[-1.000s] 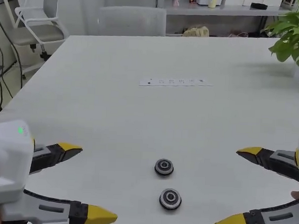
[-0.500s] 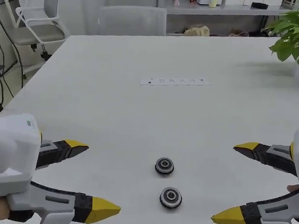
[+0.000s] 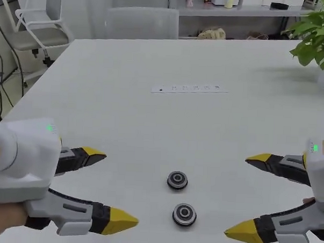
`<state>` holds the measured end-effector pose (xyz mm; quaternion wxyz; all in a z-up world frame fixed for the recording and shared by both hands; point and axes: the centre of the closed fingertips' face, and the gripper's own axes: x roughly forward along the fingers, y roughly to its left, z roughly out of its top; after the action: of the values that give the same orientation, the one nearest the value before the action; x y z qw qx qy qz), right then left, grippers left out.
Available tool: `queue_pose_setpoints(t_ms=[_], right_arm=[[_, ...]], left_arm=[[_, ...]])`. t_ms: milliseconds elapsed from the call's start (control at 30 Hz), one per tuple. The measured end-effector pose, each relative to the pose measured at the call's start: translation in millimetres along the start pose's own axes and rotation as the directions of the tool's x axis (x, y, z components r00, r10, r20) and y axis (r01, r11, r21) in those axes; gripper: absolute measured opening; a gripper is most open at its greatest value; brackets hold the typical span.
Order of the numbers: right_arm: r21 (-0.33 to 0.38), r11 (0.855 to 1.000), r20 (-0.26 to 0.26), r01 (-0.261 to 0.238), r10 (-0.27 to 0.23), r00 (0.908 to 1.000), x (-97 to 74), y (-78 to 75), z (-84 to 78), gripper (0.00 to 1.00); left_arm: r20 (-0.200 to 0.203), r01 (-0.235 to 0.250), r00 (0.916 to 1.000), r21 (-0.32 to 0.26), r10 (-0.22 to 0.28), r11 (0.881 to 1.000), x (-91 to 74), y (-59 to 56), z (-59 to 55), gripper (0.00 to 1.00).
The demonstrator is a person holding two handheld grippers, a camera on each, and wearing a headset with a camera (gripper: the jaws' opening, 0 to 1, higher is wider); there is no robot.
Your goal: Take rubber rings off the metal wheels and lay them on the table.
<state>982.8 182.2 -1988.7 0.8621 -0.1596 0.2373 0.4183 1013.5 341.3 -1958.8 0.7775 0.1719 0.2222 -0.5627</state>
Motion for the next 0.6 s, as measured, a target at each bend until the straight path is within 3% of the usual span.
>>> queue_pose_setpoints(t_ms=[600], right_arm=[[-0.057,0.997,-0.048,-0.061,0.058,0.9972,20.3,-0.4,-7.0,0.84]], left_arm=[[-0.037,0.065,0.9972,0.028,-0.064,0.997,25.9,-2.4,-2.3,0.75]])
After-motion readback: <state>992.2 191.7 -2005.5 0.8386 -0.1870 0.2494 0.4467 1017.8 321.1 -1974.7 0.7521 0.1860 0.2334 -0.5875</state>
